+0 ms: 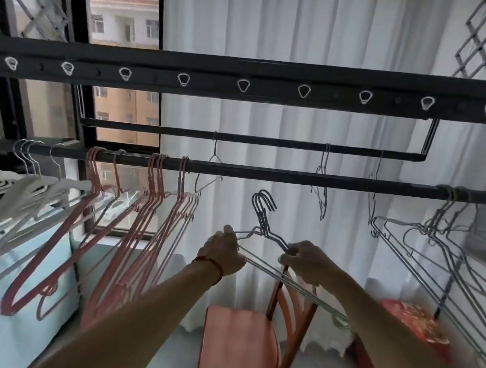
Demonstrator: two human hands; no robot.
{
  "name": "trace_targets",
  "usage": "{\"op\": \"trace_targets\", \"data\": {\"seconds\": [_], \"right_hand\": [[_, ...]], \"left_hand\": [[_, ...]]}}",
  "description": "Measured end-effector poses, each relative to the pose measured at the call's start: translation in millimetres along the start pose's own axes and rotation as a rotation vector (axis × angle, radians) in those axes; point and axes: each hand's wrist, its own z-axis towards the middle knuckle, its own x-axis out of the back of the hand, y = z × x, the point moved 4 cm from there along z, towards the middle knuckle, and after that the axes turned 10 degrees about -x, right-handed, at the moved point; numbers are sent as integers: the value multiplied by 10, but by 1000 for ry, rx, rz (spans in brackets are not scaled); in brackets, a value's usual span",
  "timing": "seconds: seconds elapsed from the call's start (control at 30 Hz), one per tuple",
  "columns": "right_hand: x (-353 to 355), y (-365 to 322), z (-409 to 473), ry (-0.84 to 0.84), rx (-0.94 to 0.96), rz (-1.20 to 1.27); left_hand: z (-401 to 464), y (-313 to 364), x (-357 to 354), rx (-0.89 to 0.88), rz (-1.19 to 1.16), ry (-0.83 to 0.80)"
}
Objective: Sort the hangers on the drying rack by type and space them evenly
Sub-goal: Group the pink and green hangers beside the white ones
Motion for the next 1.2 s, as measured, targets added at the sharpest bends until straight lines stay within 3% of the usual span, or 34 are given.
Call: {"op": "trace_targets", "data": {"seconds": [0.17,0.27,0.37,0.43,0.5,0.57,0.63,0.77,1.03,1.2], "right_hand": [[356,369,-251,-270,123,62],[468,466,-382,-348,130,-1],[597,466,-326,-51,225,-334],[678,403,-264,210,248,-548],[681,293,-221,325,265,-606],[590,97,-198,353,330,-611],[462,-126,-175,403,412,-540],[239,-514,-85,426,455,-401],[-40,-846,-121,245,369,-148],[-174,-869,-236,198,409,-121]], "left_hand": [[-64,-170,-495,-135,160,-14],[-182,-80,-517,-275,114,-30],[-387,159,-381,-304,-18,-150],[-572,308,-297,-250,-326,-267],[-773,442,-205,-152,-750,-360],[-927,549,1,-101,-1046,-308],[-1009,575,207,-78,-1152,-218],[-1084,490,533,-76,-1127,-126],[-780,129,889,23,-1180,34],[-459,117,823,99,-1204,85]]}}
